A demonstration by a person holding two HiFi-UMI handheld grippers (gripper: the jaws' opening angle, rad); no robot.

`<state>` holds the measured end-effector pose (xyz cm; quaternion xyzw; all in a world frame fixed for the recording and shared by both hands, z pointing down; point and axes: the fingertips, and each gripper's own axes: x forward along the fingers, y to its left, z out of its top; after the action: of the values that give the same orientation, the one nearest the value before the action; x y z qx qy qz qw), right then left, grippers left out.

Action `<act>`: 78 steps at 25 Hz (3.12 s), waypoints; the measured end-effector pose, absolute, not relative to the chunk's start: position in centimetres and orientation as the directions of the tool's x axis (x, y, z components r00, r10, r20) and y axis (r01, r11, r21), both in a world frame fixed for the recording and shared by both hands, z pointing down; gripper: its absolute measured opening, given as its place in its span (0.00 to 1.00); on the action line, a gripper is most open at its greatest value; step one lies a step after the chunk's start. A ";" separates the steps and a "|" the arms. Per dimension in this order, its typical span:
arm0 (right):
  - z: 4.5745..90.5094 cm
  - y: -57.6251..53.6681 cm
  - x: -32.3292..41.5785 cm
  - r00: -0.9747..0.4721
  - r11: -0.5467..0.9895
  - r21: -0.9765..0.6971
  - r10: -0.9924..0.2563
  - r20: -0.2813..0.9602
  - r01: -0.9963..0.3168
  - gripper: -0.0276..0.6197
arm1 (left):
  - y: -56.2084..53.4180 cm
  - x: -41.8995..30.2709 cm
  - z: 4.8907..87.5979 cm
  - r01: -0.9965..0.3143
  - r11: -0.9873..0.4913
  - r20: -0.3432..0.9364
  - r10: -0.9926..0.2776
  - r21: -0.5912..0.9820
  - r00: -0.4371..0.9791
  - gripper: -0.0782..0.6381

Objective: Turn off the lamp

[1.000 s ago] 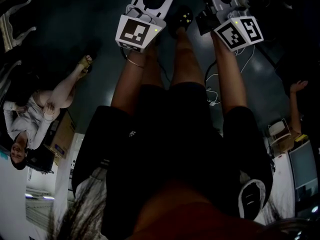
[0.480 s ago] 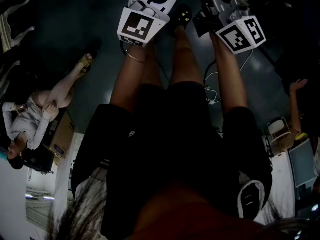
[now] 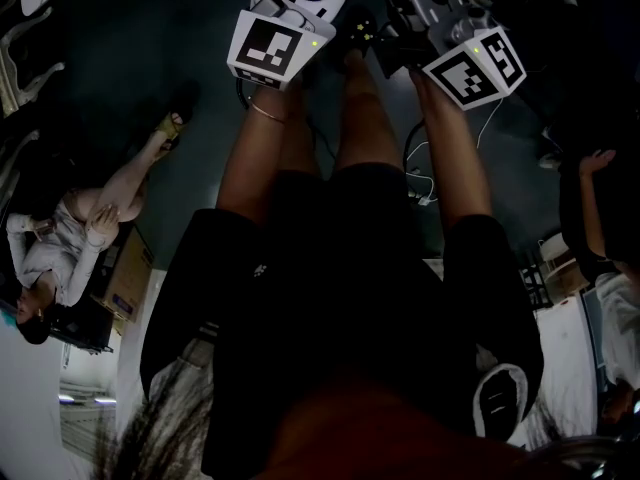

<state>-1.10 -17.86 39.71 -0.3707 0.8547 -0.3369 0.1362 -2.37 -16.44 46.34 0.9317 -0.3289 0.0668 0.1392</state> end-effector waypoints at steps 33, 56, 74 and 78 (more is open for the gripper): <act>43.0 -15.1 3.5 -0.529 0.385 -0.524 -0.835 0.154 -0.760 0.09 | -15.2 -0.9 43.9 -0.566 -0.810 0.260 -0.519 0.154 0.814 0.14; 46.9 -13.5 -0.6 -0.586 0.429 -0.484 -0.775 0.235 -0.762 0.22 | -14.5 0.6 40.5 -0.539 -0.822 0.206 -0.504 0.184 0.839 0.14; 47.6 -14.1 -0.8 -0.571 0.383 -0.527 -0.781 0.253 -0.758 0.17 | -14.5 0.6 40.3 -0.530 -0.827 0.175 -0.503 0.186 0.846 0.14; 47.6 -13.9 -1.0 -0.585 0.393 -0.533 -0.770 0.254 -0.749 0.16 | -14.6 0.5 40.3 -0.520 -0.836 0.162 -0.496 0.175 0.853 0.14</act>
<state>-0.97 -13.91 47.64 -0.4554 0.8343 -0.3103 0.0169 0.54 -14.58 40.33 0.9566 -0.2656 0.0548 0.1069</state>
